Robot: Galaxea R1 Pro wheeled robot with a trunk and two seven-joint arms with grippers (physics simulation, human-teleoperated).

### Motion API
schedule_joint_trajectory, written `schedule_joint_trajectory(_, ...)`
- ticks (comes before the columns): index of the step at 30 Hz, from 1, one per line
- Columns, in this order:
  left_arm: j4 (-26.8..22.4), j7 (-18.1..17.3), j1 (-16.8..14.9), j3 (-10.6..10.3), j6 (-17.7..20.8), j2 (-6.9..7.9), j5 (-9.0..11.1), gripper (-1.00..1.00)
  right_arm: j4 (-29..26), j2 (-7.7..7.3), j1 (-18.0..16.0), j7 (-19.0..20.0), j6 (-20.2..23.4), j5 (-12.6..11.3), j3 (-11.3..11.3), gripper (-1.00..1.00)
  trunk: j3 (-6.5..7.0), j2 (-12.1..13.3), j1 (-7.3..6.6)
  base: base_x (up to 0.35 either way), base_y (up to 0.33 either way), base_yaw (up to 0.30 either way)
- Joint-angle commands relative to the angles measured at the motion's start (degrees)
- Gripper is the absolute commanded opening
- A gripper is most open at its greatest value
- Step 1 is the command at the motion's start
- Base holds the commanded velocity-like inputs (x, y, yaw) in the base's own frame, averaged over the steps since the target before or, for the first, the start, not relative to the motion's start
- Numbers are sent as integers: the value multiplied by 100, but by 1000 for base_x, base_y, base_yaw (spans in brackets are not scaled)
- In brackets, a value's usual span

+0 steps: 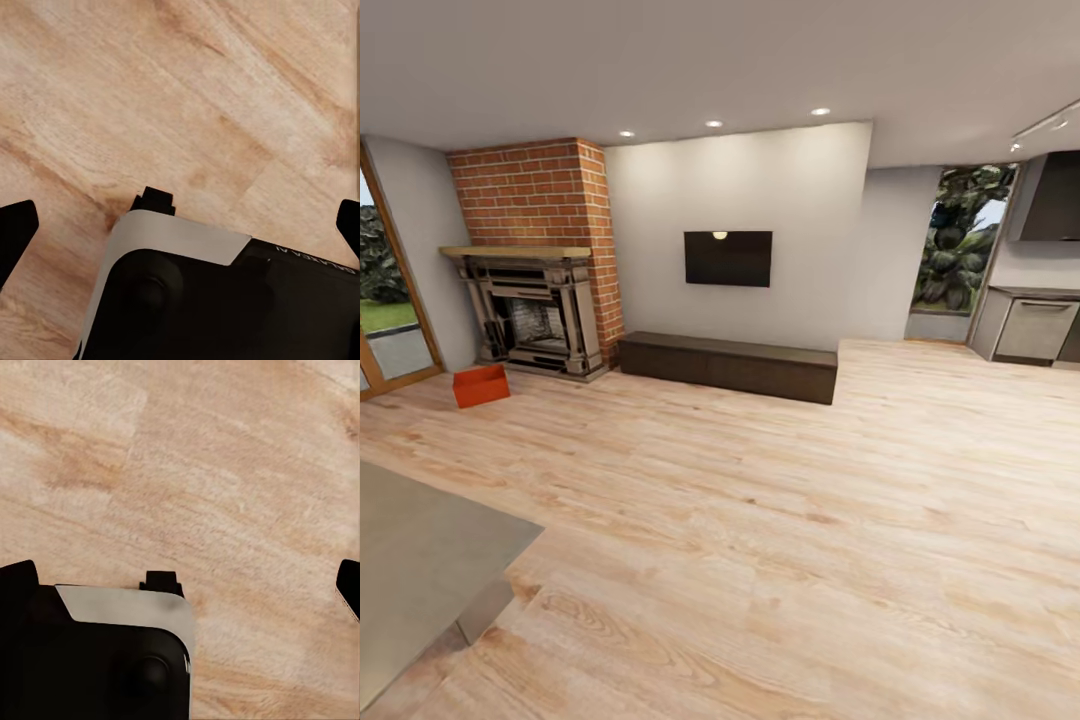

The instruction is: Move the two storage containers from the living room to the garage. In the garage, place one container on the floor and stack the other container on top of it (either order is fine).

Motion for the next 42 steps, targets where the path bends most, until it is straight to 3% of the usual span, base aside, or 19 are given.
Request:
schedule_joint_trajectory(1,-1,14,-3,-32,-5,0,35,100,12,3,-5,-4,-21,-30,41,100,-7,-4,3,321,0,0)
schedule_joint_trajectory(42,-1,14,-3,-32,-5,-7,35,100,12,3,-5,-4,-20,-30,39,100,-7,-4,3,321,0,0)
